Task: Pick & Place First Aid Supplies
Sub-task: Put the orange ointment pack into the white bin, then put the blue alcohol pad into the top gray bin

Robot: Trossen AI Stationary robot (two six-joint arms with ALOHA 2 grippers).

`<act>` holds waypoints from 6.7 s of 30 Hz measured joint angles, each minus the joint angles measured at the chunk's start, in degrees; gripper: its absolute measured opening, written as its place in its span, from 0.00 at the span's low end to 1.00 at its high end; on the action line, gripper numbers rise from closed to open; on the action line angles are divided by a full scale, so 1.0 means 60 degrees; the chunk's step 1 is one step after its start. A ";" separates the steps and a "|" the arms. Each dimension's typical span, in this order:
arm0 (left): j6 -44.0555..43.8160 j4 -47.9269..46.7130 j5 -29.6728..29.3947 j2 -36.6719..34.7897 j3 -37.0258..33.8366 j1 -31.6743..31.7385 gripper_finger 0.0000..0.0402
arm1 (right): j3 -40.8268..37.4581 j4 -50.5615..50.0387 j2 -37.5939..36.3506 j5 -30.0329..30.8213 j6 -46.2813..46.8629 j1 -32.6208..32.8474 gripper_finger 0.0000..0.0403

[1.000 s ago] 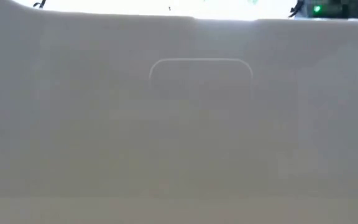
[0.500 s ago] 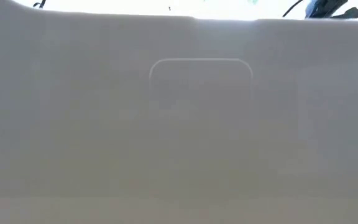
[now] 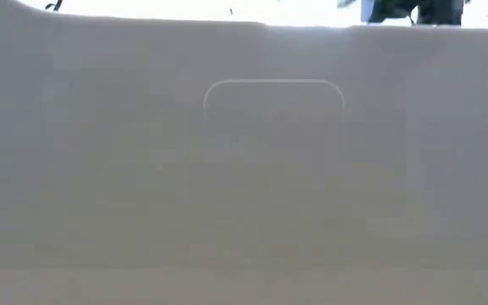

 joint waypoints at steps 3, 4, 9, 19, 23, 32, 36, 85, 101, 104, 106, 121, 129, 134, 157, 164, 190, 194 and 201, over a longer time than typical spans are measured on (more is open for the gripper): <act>-0.0003 0.0001 -0.0001 -0.0002 0.0000 0.0000 0.30 | 0.0516 0.0012 0.0000 0.0371 0.0647 0.0708 0.18; 0.0000 0.0001 -0.0001 -0.0002 0.0000 0.0000 0.30 | 0.0711 0.0015 0.0000 0.0517 0.0922 0.1017 0.17; 0.0000 0.0001 -0.0001 -0.0002 -0.0002 0.0000 0.30 | 0.1144 0.0321 -0.0005 0.0556 0.2512 0.2566 0.16; 0.0000 0.0001 0.0001 -0.0001 0.0000 0.0000 0.30 | 0.0695 0.1440 0.0262 0.0030 0.5878 0.5831 0.15; 0.0000 0.0001 0.0000 -0.0002 0.0000 0.0000 0.30 | 0.0692 0.1746 0.0812 -0.0060 0.7107 0.6998 0.15; 0.0000 0.0001 -0.0001 0.0000 -0.0001 0.0000 0.30 | 0.0692 0.1989 0.2913 -0.2348 0.8964 0.9072 0.16; 0.0000 0.0001 0.0000 -0.0002 -0.0001 0.0000 0.30 | 0.0678 0.2684 0.3876 -0.3467 0.9116 0.9653 0.19; -0.0001 0.0001 0.0002 -0.0001 -0.0002 0.0000 0.30 | -0.1087 0.4982 0.4385 -0.2816 0.5446 1.0754 0.02; -0.0001 0.0001 0.0000 0.0001 0.0000 0.0000 0.30 | -0.1154 0.4865 0.0861 -0.1934 0.4297 0.8310 0.00; -0.0003 0.0001 0.0002 -0.0002 -0.0004 0.0000 0.30 | -0.1142 0.4699 -0.0097 -0.0861 0.3145 0.7717 0.00; 0.0000 0.0001 0.0000 0.0001 0.0000 0.0000 0.30 | -0.1125 0.4226 -0.0655 0.0283 0.2516 0.7324 0.00; 0.0000 0.0001 -0.0001 0.0001 0.0000 0.0000 0.30 | -0.2896 0.1384 -0.1851 0.0804 0.4100 0.2205 0.01; 0.0000 -0.0001 -0.0001 -0.0002 -0.0003 0.0000 0.30 | -0.4545 0.3861 -0.1851 -0.0106 0.3317 0.0615 0.01; 0.0000 0.0001 -0.0001 0.0000 -0.0001 0.0000 0.30 | -0.4656 0.3718 -0.1858 -0.0008 0.3115 0.0316 0.09; 0.0000 0.0001 0.0000 -0.0002 -0.0001 0.0000 0.30 | -0.1888 0.5532 -0.1858 -0.0568 0.2406 0.1997 0.20; 0.0000 -0.0002 0.0002 0.0001 0.0000 0.0000 0.30 | -0.2728 0.8900 -0.1801 0.0279 0.1392 0.4306 0.19; 0.0000 0.0001 -0.0001 0.0001 0.0000 0.0000 0.30 | -0.4945 1.6246 0.3069 0.0044 -0.0135 0.7390 0.40; 0.0000 0.0000 -0.0001 -0.0002 0.0000 0.0000 0.30 | -0.4426 1.6280 0.3547 0.0361 -0.1150 0.7594 0.35; 0.0000 0.0001 -0.0001 -0.0002 -0.0004 0.0000 0.30 | -0.4032 1.6032 0.4085 0.1060 -0.2125 0.7620 0.31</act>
